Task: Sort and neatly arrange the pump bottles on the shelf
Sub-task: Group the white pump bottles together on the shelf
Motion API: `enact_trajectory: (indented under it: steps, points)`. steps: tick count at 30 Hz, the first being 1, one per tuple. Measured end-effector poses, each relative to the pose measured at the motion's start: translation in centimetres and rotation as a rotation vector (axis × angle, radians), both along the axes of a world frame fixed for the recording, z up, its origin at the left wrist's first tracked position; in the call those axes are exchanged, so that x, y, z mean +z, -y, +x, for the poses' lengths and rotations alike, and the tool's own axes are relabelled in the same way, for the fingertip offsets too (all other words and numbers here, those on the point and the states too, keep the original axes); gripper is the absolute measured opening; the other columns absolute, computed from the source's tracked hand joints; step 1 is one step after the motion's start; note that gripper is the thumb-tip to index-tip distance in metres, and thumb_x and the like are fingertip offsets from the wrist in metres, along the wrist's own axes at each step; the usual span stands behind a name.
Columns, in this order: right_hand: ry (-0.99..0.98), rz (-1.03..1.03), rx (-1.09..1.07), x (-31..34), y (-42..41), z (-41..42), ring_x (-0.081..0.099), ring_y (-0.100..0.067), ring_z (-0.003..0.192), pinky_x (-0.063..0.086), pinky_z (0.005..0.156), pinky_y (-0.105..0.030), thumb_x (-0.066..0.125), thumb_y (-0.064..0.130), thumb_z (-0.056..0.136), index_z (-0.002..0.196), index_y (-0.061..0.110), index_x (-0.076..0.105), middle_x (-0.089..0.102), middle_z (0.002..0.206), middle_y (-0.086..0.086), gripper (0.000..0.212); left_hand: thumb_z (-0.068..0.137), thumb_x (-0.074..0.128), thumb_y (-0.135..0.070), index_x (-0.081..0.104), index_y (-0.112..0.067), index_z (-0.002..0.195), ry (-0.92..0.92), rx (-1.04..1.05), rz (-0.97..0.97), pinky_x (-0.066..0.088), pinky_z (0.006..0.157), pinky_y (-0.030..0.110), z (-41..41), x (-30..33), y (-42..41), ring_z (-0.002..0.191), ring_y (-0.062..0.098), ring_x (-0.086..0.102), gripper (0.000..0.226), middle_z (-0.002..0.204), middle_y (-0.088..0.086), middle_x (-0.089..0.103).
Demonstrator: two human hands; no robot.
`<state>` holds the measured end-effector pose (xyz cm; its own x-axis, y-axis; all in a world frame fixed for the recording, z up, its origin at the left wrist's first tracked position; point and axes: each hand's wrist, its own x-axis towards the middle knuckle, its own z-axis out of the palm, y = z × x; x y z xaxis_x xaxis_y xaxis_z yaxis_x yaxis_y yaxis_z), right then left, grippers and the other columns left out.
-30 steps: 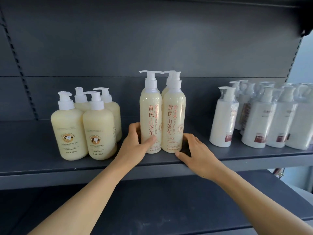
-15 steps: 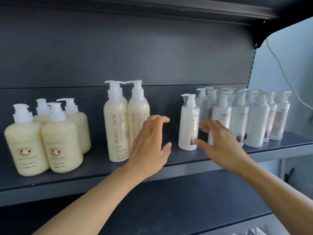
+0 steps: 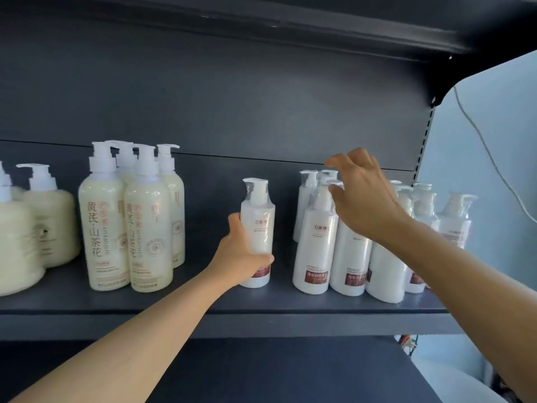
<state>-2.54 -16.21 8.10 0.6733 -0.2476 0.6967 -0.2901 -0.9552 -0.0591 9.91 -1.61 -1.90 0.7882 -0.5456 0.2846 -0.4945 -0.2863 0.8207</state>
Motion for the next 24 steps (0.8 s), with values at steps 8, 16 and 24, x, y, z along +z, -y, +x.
enact_trajectory:
  steps: [8,16,24]
  points:
    - [-0.331,0.005,0.088,1.3,2.0,2.7,0.054,-0.03,0.095,0.047,0.086,-0.039,0.056,0.033,0.087,0.107,0.02,0.061,0.06,0.113,-0.011,0.024,0.07,0.078,-0.017,0.034,-0.016,0.115,0.029,0.118,0.038,0.046,0.072,0.028,0.3,0.2,0.0,0.096,0.017,0.058,0.063,0.107,-0.001,0.056]
    - [-0.276,0.123,0.166,1.9,0.9,6.3,0.056,-0.024,0.102,0.046,0.081,-0.029,0.054,0.017,0.089,0.1,0.018,0.068,0.065,0.104,-0.005,0.017,0.067,0.081,-0.02,0.037,-0.017,0.121,0.055,0.153,0.11,0.051,0.087,0.037,2.7,0.7,0.2,0.102,0.02,0.058,0.069,0.114,0.001,0.058]
    - [-0.237,0.212,0.197,1.3,1.0,12.1,0.056,-0.022,0.1,0.042,0.077,-0.024,0.051,0.009,0.091,0.106,0.015,0.066,0.064,0.116,-0.005,0.022,0.068,0.081,-0.018,0.036,-0.016,0.121,0.02,0.178,0.135,0.05,0.091,0.043,7.3,0.8,1.6,0.107,0.024,0.057,0.069,0.119,0.004,0.057]
